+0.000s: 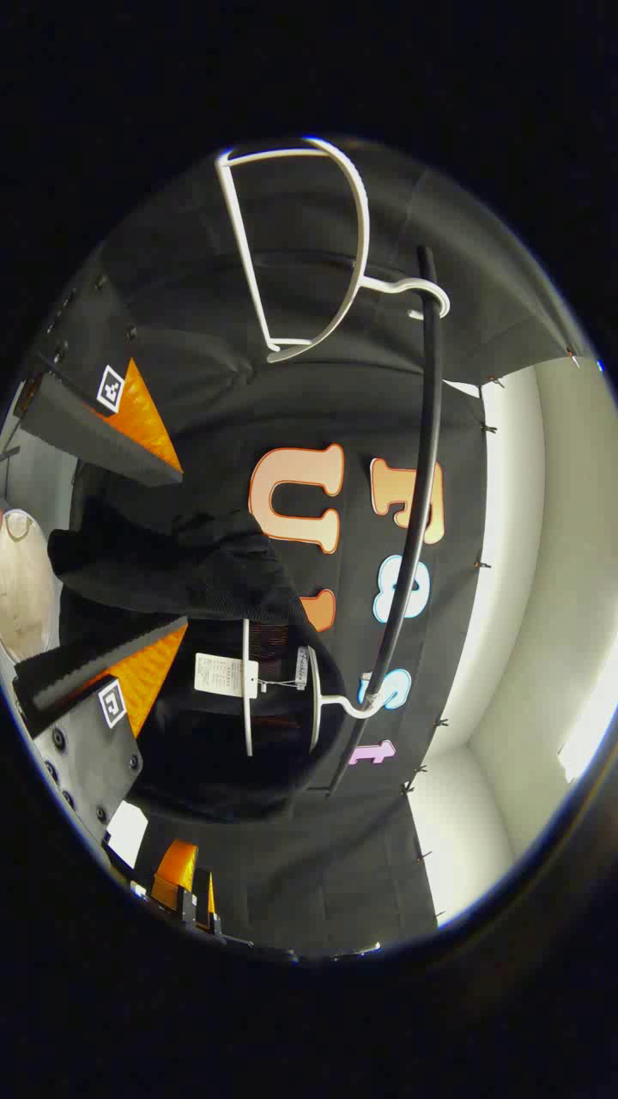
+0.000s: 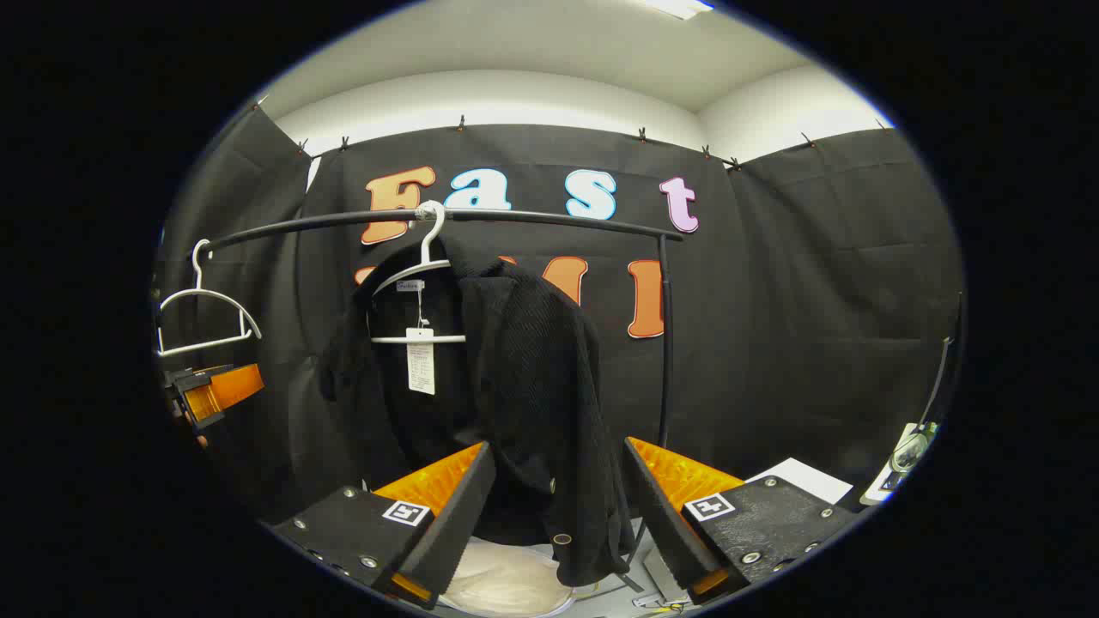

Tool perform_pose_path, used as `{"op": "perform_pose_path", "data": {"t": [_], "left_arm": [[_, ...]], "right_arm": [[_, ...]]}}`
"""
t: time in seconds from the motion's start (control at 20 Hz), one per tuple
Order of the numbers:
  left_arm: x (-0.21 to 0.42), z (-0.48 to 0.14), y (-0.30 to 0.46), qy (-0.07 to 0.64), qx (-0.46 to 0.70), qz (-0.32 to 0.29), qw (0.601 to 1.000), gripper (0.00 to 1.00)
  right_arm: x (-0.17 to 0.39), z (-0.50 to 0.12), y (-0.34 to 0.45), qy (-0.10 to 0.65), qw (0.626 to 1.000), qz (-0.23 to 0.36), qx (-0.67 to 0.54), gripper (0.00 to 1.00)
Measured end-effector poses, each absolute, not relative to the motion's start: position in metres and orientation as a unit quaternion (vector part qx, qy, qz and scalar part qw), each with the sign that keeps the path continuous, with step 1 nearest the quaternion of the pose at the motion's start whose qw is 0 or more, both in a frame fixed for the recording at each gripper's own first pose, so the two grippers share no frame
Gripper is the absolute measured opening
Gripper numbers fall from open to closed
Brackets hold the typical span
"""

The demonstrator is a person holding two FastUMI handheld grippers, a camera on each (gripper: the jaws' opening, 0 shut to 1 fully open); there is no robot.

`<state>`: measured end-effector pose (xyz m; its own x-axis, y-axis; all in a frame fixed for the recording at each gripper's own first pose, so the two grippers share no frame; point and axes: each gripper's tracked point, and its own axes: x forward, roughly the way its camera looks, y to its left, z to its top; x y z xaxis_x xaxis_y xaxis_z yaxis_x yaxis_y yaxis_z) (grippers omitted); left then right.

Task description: Grasp the clothes on the hanger with both hands and then place them into the laundry hamper below.

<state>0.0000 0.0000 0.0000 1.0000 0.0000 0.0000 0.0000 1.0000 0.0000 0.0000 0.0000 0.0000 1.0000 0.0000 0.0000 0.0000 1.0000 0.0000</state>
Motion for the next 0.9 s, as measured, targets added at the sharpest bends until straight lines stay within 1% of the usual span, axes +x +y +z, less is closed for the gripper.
{"op": "perform_pose_path", "data": {"t": [0.05,0.1,0.15,0.2,0.25,0.3,0.35,0.4,0.45,0.55,0.6,0.7,0.75,0.8,0.9], "left_arm": [[0.001,0.0,-0.001,0.001,-0.002,0.002,1.0,0.96],[0.0,0.001,-0.003,-0.001,-0.004,0.006,1.0,0.94],[0.0,0.003,-0.004,-0.005,-0.004,0.015,1.0,1.0],[-0.002,0.004,-0.004,-0.008,0.0,0.028,1.0,0.94],[-0.003,0.005,-0.004,-0.012,0.006,0.047,0.999,0.96],[-0.005,0.008,-0.006,-0.017,0.015,0.064,0.998,0.97],[-0.005,0.01,-0.011,-0.023,0.021,0.077,0.997,0.93],[-0.005,0.011,-0.019,-0.027,0.023,0.085,0.996,1.0],[-0.004,0.011,-0.026,-0.03,0.022,0.091,0.995,0.96],[-0.004,0.012,-0.041,-0.033,0.02,0.1,0.994,0.97],[-0.004,0.013,-0.048,-0.035,0.021,0.101,0.994,0.94],[-0.005,0.012,-0.053,-0.028,0.033,0.111,0.993,0.94],[-0.007,0.014,-0.055,-0.028,0.04,0.117,0.992,0.96],[-0.01,0.019,-0.06,-0.034,0.045,0.118,0.991,0.93],[-0.012,0.023,-0.068,-0.041,0.046,0.112,0.992,0.94]], "right_arm": [[0.001,0.001,-0.001,0.001,1.0,0.002,0.0,0.99],[0.003,0.003,-0.002,0.0,1.0,0.008,-0.001,0.92],[0.005,0.005,-0.001,-0.003,1.0,0.017,-0.003,0.92],[0.008,0.005,-0.001,-0.005,1.0,0.03,-0.006,0.92],[0.011,0.006,-0.002,-0.006,0.999,0.046,-0.009,0.92],[0.016,0.007,-0.005,-0.007,0.998,0.064,-0.014,0.92],[0.018,0.006,-0.012,-0.006,0.997,0.073,-0.017,0.92],[0.022,0.005,-0.02,-0.003,0.997,0.08,-0.019,0.92],[0.023,0.005,-0.029,-0.002,0.996,0.084,-0.017,0.92],[0.027,0.012,-0.038,-0.007,0.995,0.1,-0.007,0.92],[0.029,0.014,-0.038,-0.009,0.994,0.112,-0.005,0.92],[0.031,0.014,-0.03,-0.008,0.991,0.134,-0.006,0.92],[0.031,0.015,-0.029,-0.01,0.99,0.14,-0.007,0.92],[0.031,0.015,-0.027,-0.011,0.989,0.145,-0.007,0.92],[0.031,0.012,-0.026,-0.004,0.989,0.149,-0.007,0.92]]}}
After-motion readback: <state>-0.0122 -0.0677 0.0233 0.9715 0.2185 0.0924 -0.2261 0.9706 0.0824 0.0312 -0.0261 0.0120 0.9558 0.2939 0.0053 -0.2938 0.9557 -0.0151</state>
